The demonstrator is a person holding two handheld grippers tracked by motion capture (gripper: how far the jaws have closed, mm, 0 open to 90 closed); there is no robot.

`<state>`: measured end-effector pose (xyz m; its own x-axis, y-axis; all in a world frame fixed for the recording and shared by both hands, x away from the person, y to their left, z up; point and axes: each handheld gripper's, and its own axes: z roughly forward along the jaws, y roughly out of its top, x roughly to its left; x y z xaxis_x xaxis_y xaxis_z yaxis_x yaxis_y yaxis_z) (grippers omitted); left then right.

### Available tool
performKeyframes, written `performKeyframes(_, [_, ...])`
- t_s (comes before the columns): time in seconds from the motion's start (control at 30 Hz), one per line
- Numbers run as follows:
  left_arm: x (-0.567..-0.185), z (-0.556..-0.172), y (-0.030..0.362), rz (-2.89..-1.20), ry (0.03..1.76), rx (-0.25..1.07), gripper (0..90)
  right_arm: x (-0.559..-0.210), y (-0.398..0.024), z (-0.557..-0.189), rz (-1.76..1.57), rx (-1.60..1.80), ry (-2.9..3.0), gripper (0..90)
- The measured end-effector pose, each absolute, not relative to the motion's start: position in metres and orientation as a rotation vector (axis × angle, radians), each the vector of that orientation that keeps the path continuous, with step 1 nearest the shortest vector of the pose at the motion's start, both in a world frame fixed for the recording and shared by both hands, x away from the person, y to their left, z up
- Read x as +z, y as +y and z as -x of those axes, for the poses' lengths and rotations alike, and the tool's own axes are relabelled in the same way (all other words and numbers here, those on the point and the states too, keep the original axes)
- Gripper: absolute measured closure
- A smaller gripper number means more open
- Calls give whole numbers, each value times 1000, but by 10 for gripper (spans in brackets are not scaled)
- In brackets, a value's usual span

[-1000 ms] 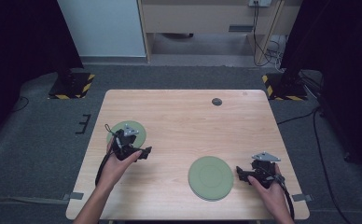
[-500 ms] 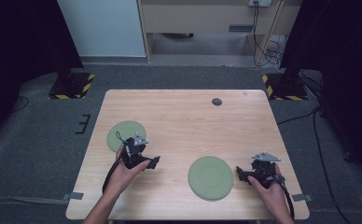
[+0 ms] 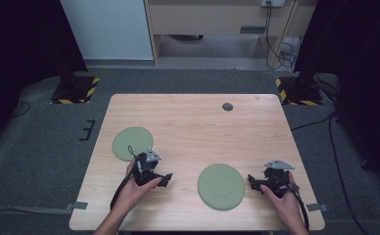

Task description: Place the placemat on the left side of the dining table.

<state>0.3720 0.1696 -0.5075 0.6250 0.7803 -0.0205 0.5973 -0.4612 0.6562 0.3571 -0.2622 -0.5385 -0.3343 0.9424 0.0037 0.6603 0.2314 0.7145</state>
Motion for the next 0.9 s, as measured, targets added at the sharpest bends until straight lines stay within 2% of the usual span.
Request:
performKeyframes(0.47, [-523, -369, 139, -2255, 1024, 334, 37, -538, -262, -357, -1473, 877, 2079, 45])
performKeyframes(0.9, [-537, -370, 129, -2198, 977, 388, 0, -538, -262, -357, -1472, 877, 2080, 45])
